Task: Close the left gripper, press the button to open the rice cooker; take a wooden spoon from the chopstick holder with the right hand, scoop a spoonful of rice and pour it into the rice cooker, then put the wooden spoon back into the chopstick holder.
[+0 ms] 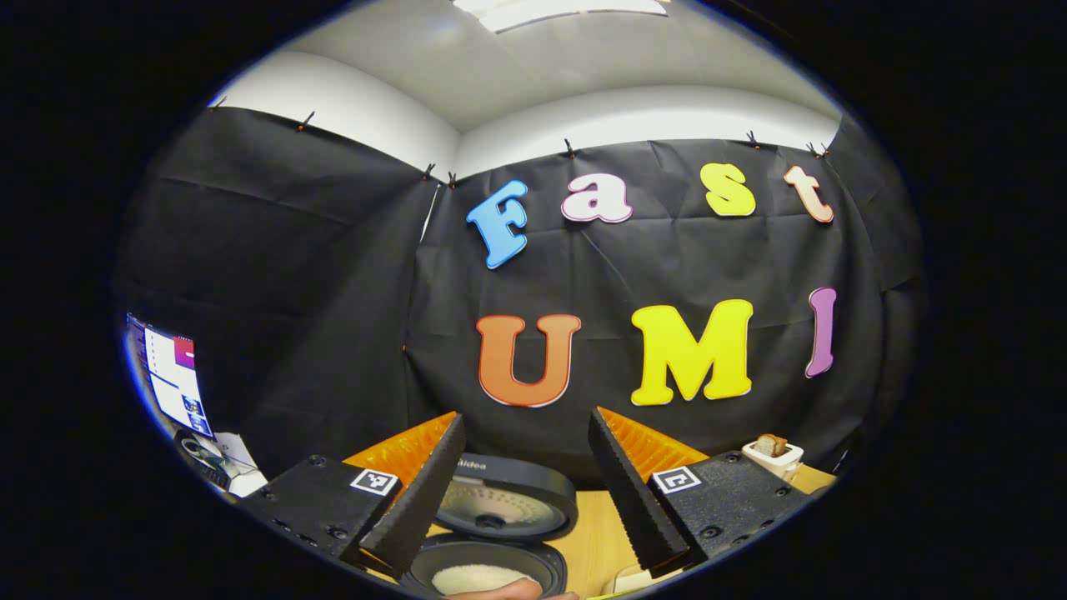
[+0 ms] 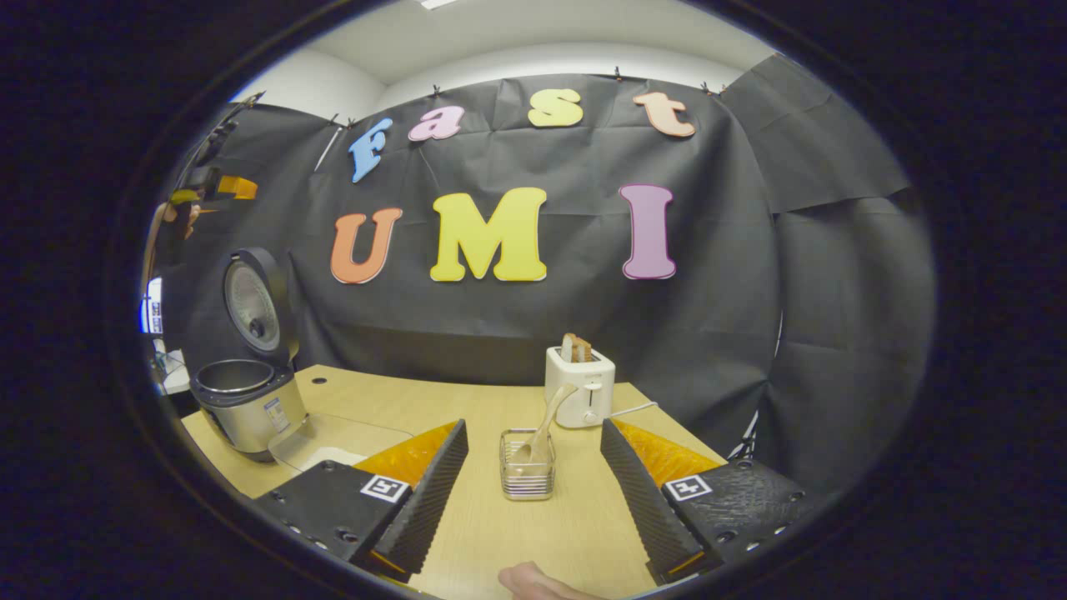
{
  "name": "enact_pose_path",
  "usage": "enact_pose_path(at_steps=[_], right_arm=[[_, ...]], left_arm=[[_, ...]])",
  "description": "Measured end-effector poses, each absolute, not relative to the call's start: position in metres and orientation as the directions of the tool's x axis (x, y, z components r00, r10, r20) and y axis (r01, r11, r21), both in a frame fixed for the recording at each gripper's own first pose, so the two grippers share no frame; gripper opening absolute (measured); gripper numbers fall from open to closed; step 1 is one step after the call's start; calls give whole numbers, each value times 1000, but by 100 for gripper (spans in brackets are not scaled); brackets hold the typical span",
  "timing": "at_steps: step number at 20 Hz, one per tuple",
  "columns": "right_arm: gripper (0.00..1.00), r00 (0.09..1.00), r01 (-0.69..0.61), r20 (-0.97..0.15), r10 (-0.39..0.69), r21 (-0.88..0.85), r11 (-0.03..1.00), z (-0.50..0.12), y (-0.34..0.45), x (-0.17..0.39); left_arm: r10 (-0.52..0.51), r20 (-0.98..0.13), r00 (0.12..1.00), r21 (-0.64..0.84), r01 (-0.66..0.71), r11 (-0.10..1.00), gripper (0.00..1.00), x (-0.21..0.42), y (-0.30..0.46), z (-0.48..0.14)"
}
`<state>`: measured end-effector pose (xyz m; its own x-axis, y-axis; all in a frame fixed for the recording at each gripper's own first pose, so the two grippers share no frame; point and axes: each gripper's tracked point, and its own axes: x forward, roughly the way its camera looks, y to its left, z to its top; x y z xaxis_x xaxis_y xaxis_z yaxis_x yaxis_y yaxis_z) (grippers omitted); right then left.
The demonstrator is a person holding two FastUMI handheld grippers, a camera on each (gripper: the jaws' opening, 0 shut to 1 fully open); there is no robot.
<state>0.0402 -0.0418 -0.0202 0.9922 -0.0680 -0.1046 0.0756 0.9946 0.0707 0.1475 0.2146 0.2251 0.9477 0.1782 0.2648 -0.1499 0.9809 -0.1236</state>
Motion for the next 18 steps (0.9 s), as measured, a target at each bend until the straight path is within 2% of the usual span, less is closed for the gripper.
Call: enact_pose_path(at_steps=[3, 5, 8, 11, 12, 14, 15, 18], right_arm=[[95, 993, 45, -113, -35, 88, 995, -22, -36, 40], [95, 994, 39, -107, -29, 89, 995, -22, -35, 41], [95, 993, 31, -120, -18, 102, 994, -26, -34, 44], [96, 990, 9, -141, 9, 129, 992, -31, -28, 46], [95, 989, 4, -146, 16, 133, 991, -32, -26, 47], [92, 988, -2, -154, 23, 135, 991, -33, -23, 45], [95, 988, -3, -150, 23, 132, 991, -32, -22, 44], [95, 992, 0, -123, 15, 117, 993, -24, -23, 40]], left_arm=[[183, 301, 936, -45, -178, 983, 95, 185, 231, 220], [193, 259, 946, 0, -200, 980, 95, 210, 240, 199], [219, 205, 954, 10, -226, 974, 96, 228, 251, 181], [183, 185, 966, -13, -184, 983, 98, 242, 247, 175], [170, 165, 972, -29, -168, 985, 94, 248, 245, 169], [166, 125, 978, -42, -162, 986, 98, 255, 246, 157], [168, 116, 979, -34, -165, 986, 98, 256, 248, 154], [161, 127, 979, -36, -158, 987, 99, 251, 243, 155]])
